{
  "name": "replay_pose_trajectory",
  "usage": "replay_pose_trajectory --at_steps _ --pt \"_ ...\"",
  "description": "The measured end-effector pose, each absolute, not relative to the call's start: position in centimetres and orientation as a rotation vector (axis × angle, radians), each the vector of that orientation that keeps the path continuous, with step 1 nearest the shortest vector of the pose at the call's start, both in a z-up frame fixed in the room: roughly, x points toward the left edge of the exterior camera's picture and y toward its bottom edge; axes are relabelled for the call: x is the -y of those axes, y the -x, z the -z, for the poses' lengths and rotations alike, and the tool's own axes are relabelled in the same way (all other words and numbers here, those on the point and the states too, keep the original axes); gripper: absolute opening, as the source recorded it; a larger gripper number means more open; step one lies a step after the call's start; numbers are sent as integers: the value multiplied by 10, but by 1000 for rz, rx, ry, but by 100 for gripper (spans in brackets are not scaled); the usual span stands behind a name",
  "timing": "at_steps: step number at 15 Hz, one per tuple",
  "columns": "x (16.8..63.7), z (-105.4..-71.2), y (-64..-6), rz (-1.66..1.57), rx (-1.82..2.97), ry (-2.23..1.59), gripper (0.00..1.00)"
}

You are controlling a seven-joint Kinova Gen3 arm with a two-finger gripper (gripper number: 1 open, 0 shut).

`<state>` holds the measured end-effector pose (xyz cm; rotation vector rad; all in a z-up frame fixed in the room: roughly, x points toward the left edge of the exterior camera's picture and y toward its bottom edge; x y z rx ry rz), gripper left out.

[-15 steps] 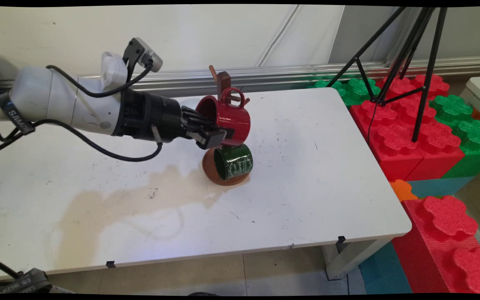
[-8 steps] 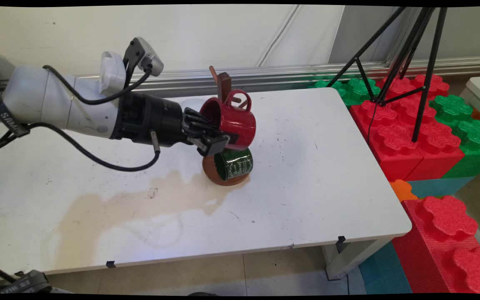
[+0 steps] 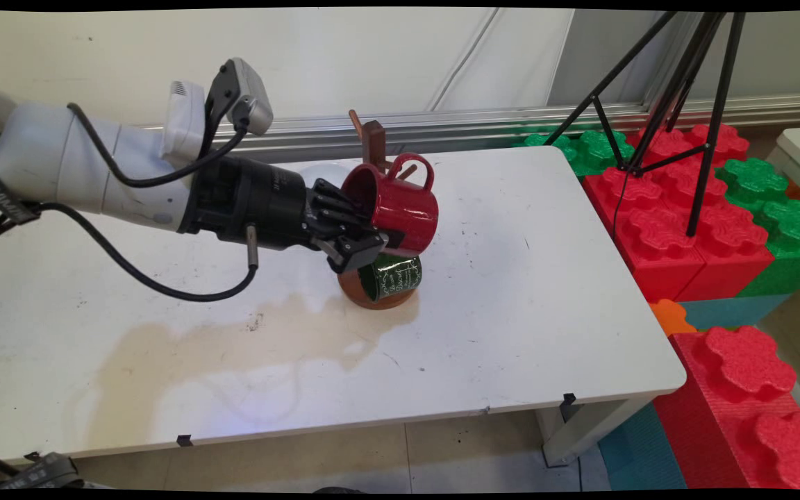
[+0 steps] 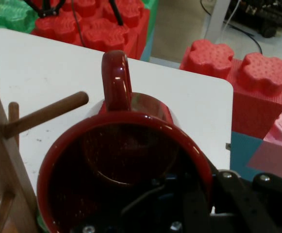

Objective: Place the picked object on the table

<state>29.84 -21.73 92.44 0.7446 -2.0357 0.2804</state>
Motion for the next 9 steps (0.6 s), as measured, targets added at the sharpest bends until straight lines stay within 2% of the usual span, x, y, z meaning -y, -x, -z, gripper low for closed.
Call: replay_pose_trajectory --at_steps 9 --pt "207 -940 -330 -264 2193 -619 0"
